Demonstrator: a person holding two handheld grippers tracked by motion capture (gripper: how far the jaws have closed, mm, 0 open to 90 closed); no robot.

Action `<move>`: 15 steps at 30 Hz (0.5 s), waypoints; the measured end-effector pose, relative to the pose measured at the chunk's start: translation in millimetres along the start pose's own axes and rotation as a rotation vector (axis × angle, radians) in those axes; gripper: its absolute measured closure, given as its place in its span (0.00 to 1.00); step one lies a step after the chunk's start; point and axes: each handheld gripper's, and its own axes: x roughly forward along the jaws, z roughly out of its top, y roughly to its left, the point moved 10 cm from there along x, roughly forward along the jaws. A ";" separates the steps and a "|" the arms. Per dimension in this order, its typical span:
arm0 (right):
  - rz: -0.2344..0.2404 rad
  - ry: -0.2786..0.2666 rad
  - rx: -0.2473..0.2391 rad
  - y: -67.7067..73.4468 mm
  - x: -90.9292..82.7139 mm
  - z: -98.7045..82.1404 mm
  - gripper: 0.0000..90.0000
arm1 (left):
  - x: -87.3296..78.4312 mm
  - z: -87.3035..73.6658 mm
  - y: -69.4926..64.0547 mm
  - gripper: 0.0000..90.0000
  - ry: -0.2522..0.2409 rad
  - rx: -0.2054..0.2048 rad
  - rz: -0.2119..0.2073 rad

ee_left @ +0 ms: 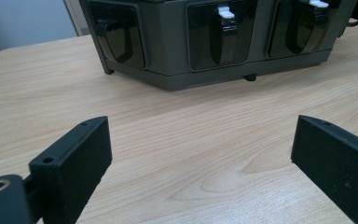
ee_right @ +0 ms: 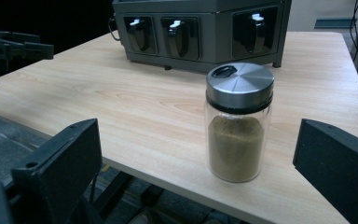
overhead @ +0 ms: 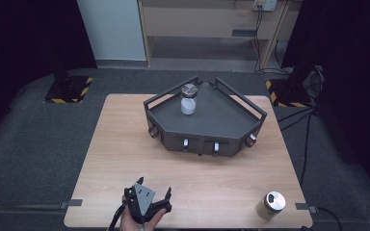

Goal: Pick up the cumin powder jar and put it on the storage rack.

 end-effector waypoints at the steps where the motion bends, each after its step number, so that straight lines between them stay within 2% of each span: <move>1: -0.002 0.001 0.000 -0.8 0.7 1.3 0.02 | -0.2 0.1 0.2 0.05 -0.002 0.001 0.002; 7: -0.001 0.012 -0.004 -6.6 8.5 7.6 0.02 | -1.8 0.9 1.3 0.04 -0.014 -0.002 0.020; 15: -0.003 0.040 -0.021 -17.9 22.3 15.6 0.02 | -0.5 0.2 -0.8 0.04 -0.007 0.003 0.011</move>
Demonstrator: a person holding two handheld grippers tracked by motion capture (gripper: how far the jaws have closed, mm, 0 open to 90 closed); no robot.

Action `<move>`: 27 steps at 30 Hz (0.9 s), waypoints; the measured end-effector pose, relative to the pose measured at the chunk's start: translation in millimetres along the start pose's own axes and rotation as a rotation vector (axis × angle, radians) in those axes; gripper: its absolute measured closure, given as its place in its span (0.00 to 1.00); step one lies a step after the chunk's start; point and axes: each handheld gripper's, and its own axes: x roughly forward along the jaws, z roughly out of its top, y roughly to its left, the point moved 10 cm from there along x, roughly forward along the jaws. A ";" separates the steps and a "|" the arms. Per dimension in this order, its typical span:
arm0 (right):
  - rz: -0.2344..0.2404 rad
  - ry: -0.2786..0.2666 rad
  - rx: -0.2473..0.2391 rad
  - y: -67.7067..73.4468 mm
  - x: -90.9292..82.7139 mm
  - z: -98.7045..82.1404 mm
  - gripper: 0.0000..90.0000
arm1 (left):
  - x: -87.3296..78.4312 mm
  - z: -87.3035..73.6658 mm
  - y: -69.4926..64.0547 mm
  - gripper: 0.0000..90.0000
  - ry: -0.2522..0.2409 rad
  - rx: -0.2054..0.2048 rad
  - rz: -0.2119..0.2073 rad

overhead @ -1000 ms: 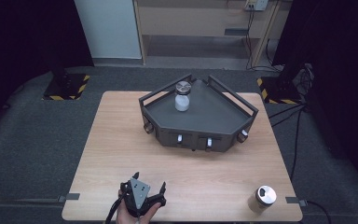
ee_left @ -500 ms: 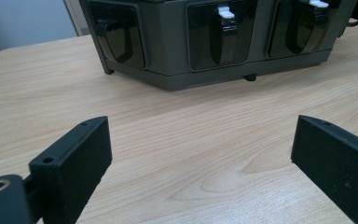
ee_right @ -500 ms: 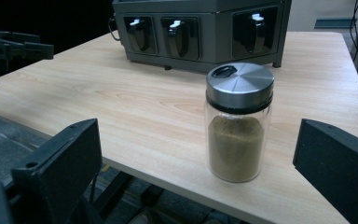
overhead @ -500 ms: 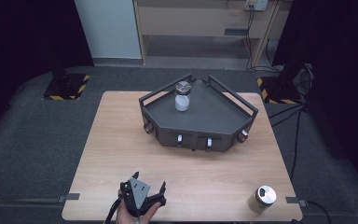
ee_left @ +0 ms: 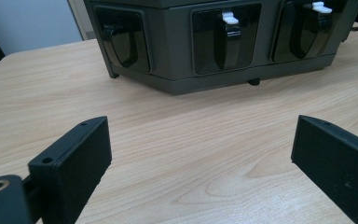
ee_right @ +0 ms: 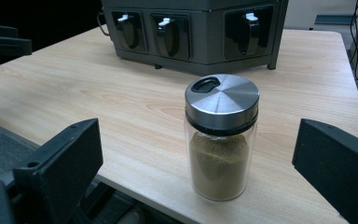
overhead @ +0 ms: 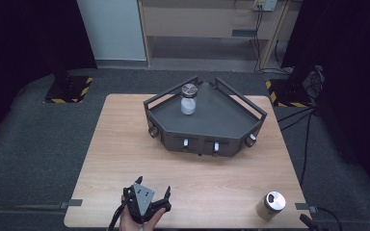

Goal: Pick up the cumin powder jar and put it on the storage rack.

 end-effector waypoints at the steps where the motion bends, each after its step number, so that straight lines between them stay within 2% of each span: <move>1: 0.001 0.005 -0.002 -1.0 1.9 0.3 0.02 | 0.2 -0.4 -0.3 0.04 0.002 0.001 -0.002; 18: -0.014 0.086 -0.009 -16.4 47.3 -8.2 0.02 | 1.0 0.1 0.7 0.04 -0.002 -0.007 -0.007; 27: -0.003 0.117 -0.011 -23.5 67.6 -14.0 0.02 | 0.3 0.7 0.9 0.04 -0.007 -0.007 -0.006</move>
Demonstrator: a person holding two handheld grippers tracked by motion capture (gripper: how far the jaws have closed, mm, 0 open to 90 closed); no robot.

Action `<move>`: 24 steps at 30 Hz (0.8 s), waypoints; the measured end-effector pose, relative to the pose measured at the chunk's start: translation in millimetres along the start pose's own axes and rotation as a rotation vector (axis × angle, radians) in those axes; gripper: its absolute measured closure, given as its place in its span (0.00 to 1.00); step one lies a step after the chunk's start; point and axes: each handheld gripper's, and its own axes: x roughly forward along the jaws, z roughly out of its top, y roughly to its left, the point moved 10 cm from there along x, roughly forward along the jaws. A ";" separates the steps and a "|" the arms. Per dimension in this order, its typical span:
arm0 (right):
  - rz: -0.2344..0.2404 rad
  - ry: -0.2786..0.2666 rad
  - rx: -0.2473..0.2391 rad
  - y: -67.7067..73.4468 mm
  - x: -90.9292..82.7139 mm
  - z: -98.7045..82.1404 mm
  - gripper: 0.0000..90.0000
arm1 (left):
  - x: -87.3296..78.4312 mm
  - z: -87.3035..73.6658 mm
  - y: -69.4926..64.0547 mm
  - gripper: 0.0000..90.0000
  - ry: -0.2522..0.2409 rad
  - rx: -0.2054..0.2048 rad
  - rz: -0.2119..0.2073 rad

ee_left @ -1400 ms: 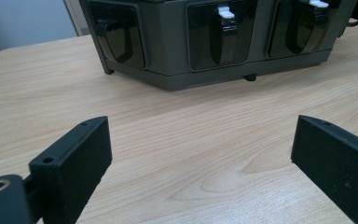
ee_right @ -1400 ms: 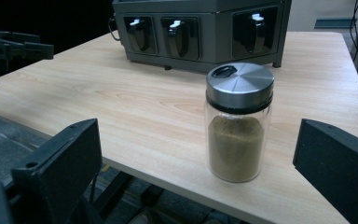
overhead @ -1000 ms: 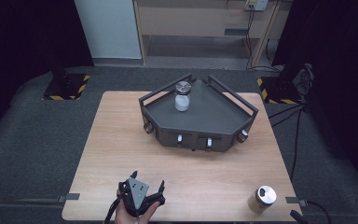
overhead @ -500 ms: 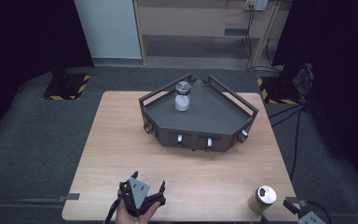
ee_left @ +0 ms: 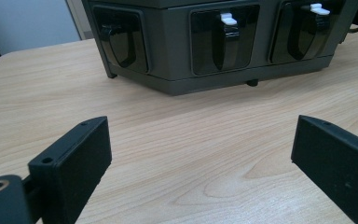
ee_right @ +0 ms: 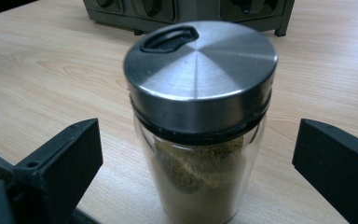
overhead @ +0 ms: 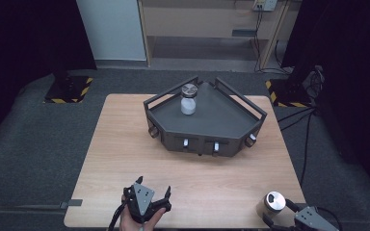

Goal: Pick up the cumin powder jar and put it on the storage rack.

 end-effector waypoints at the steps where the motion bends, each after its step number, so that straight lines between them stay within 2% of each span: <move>1: 0.001 0.002 -0.001 -0.6 1.8 -0.6 0.02 | 0.0 -0.1 -0.3 0.04 0.000 0.001 0.000; 18: -0.004 0.007 -0.016 -10.7 19.0 -13.4 0.13 | 0.6 -1.1 -2.0 0.04 0.005 0.003 -0.006; 22: 0.017 0.009 -0.028 -10.4 21.0 -15.7 0.23 | 0.2 -0.6 -2.0 0.04 0.004 0.005 -0.005; 24: 0.038 0.001 -0.034 -9.8 21.2 -16.8 0.32 | -0.1 -0.4 -1.8 0.04 0.001 0.004 -0.004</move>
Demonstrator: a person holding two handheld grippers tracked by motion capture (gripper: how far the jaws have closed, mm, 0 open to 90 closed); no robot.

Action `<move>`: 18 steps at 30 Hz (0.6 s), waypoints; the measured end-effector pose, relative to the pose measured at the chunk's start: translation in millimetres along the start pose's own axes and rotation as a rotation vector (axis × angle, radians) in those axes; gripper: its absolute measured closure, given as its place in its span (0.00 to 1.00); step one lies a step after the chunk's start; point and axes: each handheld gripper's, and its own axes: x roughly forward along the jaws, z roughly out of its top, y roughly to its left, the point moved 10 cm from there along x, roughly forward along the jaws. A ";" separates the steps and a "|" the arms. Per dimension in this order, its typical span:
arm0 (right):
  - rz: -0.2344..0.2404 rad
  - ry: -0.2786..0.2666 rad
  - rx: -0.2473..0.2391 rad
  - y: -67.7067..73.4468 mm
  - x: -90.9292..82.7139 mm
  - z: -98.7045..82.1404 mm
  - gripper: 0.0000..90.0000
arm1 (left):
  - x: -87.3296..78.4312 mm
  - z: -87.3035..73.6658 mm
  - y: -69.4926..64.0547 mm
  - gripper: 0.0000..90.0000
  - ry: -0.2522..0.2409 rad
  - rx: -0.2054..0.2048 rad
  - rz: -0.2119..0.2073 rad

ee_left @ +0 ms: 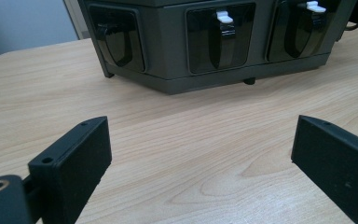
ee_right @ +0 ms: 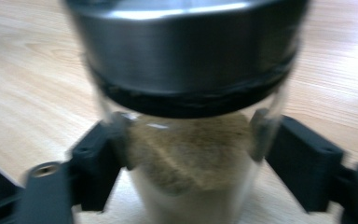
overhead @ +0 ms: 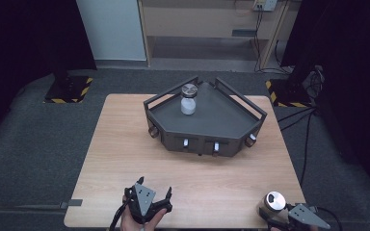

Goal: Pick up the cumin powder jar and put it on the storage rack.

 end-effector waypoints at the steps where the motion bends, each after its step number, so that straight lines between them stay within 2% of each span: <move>1: -0.004 -0.004 -0.017 1.6 0.1 -0.3 0.33 | 0.1 -0.1 0.1 0.04 0.001 -0.002 -0.001; 9: -0.027 -0.020 -0.030 5.3 0.4 -2.2 0.34 | 0.1 -0.7 -0.1 0.04 0.004 -0.005 -0.004; 18: -0.040 -0.002 -0.043 7.8 0.3 1.2 0.34 | 0.0 -0.4 -2.1 0.04 0.004 -0.005 -0.015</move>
